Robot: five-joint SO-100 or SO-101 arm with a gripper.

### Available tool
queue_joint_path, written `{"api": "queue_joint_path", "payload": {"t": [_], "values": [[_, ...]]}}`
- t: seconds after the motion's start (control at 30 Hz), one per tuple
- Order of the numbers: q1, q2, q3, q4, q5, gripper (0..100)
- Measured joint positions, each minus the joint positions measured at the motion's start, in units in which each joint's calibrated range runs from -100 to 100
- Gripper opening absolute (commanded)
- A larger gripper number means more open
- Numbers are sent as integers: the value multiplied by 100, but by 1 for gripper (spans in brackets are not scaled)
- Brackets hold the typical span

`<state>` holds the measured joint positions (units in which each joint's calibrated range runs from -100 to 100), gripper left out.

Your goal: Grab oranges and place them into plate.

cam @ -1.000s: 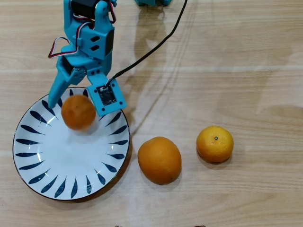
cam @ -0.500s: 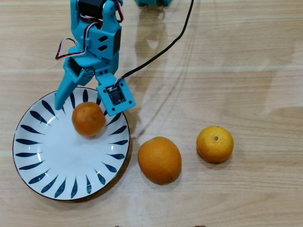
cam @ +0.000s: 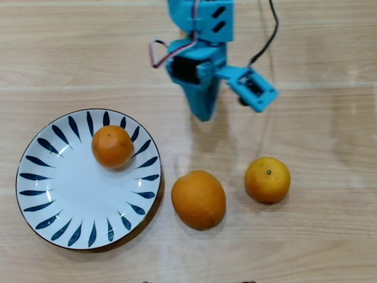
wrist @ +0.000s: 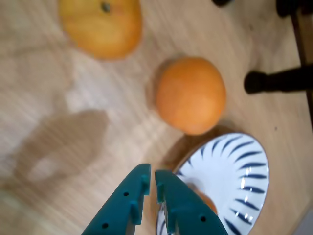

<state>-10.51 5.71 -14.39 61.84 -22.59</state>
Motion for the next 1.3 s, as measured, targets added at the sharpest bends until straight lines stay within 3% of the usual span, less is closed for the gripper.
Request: {"api": "queue_joint_path", "payload": {"t": [0.4, 0.8, 1.07, 1.3], "values": [[-988, 1430, -2116, -164, -10, 8], [-1182, 2945, -2665, -207, -782, 10], [-1292, 3123, -2718, -207, -1106, 43], [-1477, 3292, -2727, -551, -1205, 41]]}}
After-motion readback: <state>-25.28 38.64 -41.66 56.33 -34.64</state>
